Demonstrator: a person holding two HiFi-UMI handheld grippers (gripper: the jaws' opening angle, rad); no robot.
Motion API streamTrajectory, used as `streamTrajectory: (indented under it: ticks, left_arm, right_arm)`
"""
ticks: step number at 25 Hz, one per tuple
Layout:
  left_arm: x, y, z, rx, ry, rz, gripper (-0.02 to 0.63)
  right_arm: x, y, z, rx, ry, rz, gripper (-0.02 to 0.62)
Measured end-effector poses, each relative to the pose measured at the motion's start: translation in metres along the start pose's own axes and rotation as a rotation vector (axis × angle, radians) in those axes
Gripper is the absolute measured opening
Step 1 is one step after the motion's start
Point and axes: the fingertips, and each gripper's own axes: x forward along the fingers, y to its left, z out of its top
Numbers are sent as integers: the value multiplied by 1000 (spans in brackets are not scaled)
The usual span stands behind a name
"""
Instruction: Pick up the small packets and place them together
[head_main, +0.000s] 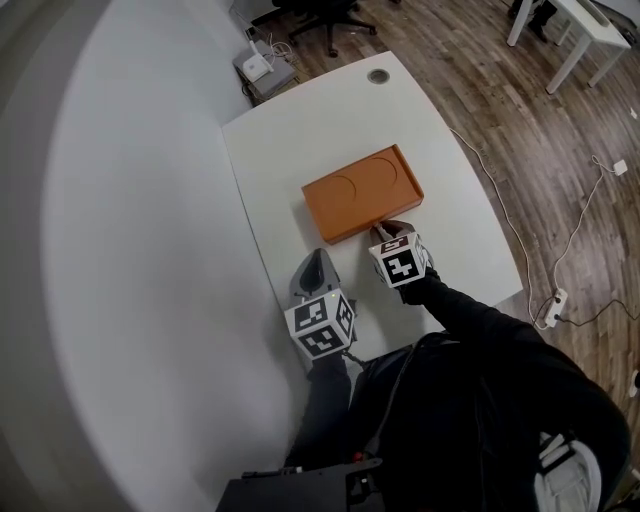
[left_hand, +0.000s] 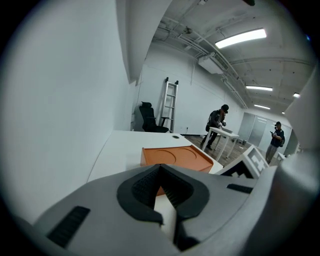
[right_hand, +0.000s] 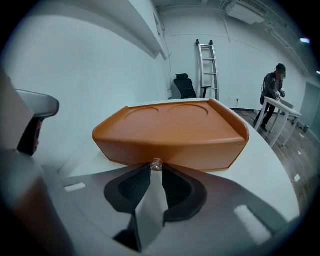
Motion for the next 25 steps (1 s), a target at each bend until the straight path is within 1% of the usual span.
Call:
streamTrajectory:
  ticks: [4, 10, 12, 18, 21, 23, 25]
  left_arm:
    - [40, 6, -8, 57, 110, -31, -9]
    - [72, 10, -17, 96, 217, -35, -9]
    - [75, 11, -20, 87, 229, -44, -5]
    - [77, 12, -20, 64, 218, -68, -5]
    - [76, 13, -20, 35, 219, -74, -5]
    - [76, 13, -20, 16, 234, -81, -5]
    - [77, 13, -19, 18, 248, -86, -5]
  right_arm:
    - [-1, 0, 0, -11, 2, 4, 72]
    - [1, 0, 0, -16, 4, 8, 72]
    - [0, 0, 0, -19, 0, 7, 71]
    - [2, -1, 1, -22, -1, 5, 71]
    - [0, -1, -1, -23, 2, 6, 71]
    - [-1, 0, -2, -26, 5, 6, 71]
    - [-3, 1, -4, -26, 10, 10, 71]
